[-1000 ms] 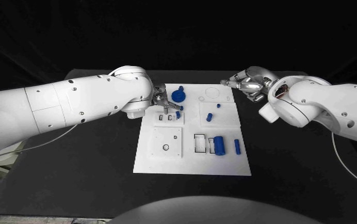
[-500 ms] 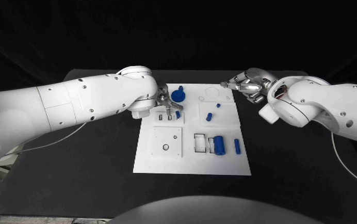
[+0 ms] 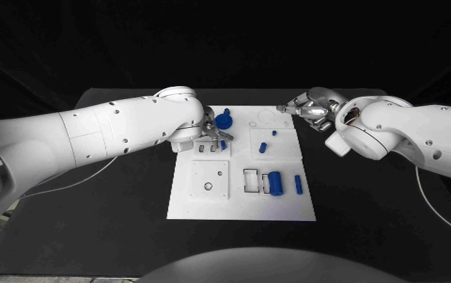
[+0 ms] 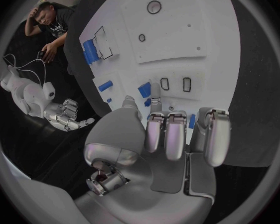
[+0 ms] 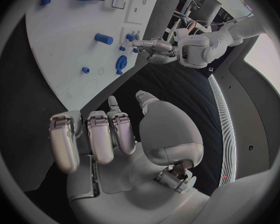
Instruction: Assemble the parts on the task board
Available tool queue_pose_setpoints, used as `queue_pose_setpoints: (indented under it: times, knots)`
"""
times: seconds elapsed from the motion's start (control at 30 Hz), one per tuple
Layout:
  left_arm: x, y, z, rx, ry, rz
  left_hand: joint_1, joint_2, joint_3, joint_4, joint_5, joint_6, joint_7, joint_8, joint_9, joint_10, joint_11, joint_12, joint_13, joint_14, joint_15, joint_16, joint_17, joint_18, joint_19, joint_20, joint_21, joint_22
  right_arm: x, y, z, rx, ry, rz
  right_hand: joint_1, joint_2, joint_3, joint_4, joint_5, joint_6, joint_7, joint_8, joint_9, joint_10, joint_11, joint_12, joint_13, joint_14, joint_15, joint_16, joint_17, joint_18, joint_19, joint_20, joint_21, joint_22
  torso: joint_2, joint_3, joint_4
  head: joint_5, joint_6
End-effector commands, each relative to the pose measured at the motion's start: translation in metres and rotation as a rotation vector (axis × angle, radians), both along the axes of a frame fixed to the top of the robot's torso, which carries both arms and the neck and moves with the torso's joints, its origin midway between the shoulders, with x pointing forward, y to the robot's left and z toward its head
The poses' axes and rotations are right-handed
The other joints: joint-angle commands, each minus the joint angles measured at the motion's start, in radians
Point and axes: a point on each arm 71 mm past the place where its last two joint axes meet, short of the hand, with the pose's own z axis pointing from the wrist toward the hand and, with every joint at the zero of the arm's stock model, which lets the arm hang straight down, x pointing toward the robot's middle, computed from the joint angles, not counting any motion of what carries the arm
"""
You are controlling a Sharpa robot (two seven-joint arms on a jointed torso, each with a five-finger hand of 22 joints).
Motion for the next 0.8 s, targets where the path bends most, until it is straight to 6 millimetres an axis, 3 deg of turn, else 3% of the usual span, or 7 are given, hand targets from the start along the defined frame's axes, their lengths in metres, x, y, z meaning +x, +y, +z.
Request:
queue_pose_setpoints:
  times: [0.03, 0.2, 0.37, 0.57, 0.8]
  knots:
    - [0.0004, -0.0014, -0.0009, -0.004, 0.01, 0.011, 0.007, 0.003, 0.002, -0.004, 0.005, 0.007, -0.002, -0.006, 0.002, 0.104, -0.009, 0.003, 0.263, 0.104, -0.007, 0.003, 0.263, -0.007, 0.103, -0.007, 0.002, 0.264, -0.0006, 0.0011, -0.0016, -0.01, 0.013, 0.013, 0.002, 0.003, -0.002, 0.001, 0.003, -0.001, 0.007, 0.003, 0.001, 0.105, 0.01, 0.003, 0.263, 0.104, 0.006, 0.004, 0.263, -0.007, 0.107, 0.005, 0.004, 0.263, 0.0, -0.0004, 0.0012, -0.004, 0.002]
    - [0.0011, -0.0031, -0.0023, -0.011, 0.013, 0.017, 0.023, 0.0, 0.002, -0.005, 0.004, 0.007, -0.002, -0.013, 0.008, 0.104, -0.009, 0.003, 0.263, 0.104, -0.007, 0.003, 0.263, -0.007, 0.103, -0.009, 0.002, 0.264, -0.0005, 0.0009, -0.0021, -0.013, 0.017, 0.013, 0.005, 0.003, -0.002, 0.0, 0.003, -0.002, 0.007, 0.003, 0.001, 0.105, 0.01, 0.003, 0.263, 0.104, 0.006, 0.004, 0.263, -0.007, 0.107, 0.006, 0.004, 0.263, 0.0, -0.0009, 0.0021, -0.003, 0.002]
    - [0.0017, -0.0042, -0.0033, -0.029, 0.021, 0.021, 0.108, -0.011, 0.009, -0.005, 0.001, 0.006, -0.003, -0.039, 0.034, 0.104, -0.009, 0.003, 0.263, 0.104, -0.007, 0.003, 0.263, -0.007, 0.103, -0.019, 0.002, 0.264, -0.0005, 0.0007, -0.0028, -0.017, 0.019, 0.013, 0.011, 0.002, -0.003, -0.003, -0.002, -0.003, 0.008, 0.004, 0.002, 0.105, 0.011, 0.003, 0.263, 0.104, 0.007, 0.004, 0.263, -0.007, 0.107, 0.007, 0.004, 0.263, 0.0, -0.0015, 0.0011, -0.005, 0.002]
    - [0.0025, -0.0036, -0.0043, -0.052, 0.039, 0.03, 0.138, 0.001, 0.013, -0.003, -0.03, 0.009, -0.003, -0.053, 0.05, 0.104, -0.009, 0.003, 0.263, 0.104, -0.007, 0.003, 0.263, -0.007, 0.103, -0.023, 0.002, 0.264, -0.0007, 0.0002, -0.0036, -0.022, 0.022, 0.013, 0.014, 0.002, -0.004, -0.004, -0.004, -0.004, 0.008, 0.004, 0.002, 0.105, 0.012, 0.003, 0.263, 0.104, 0.008, 0.004, 0.263, -0.007, 0.107, 0.008, 0.004, 0.263, 0.001, -0.0013, 0.0014, -0.006, 0.002]
    - [0.0028, -0.0053, -0.005, -0.059, 0.047, 0.034, 0.146, 0.017, 0.017, -0.002, -0.037, 0.012, -0.003, -0.06, 0.058, 0.104, -0.009, 0.003, 0.263, 0.104, -0.007, 0.003, 0.263, -0.007, 0.103, -0.025, 0.002, 0.264, -0.001, 0.0004, -0.0044, -0.024, 0.026, 0.014, 0.015, 0.002, -0.005, -0.005, -0.006, -0.004, 0.009, 0.004, 0.003, 0.105, 0.012, 0.003, 0.263, 0.104, 0.008, 0.004, 0.263, -0.007, 0.107, 0.008, 0.004, 0.263, 0.001, -0.0011, 0.0007, -0.005, 0.001]
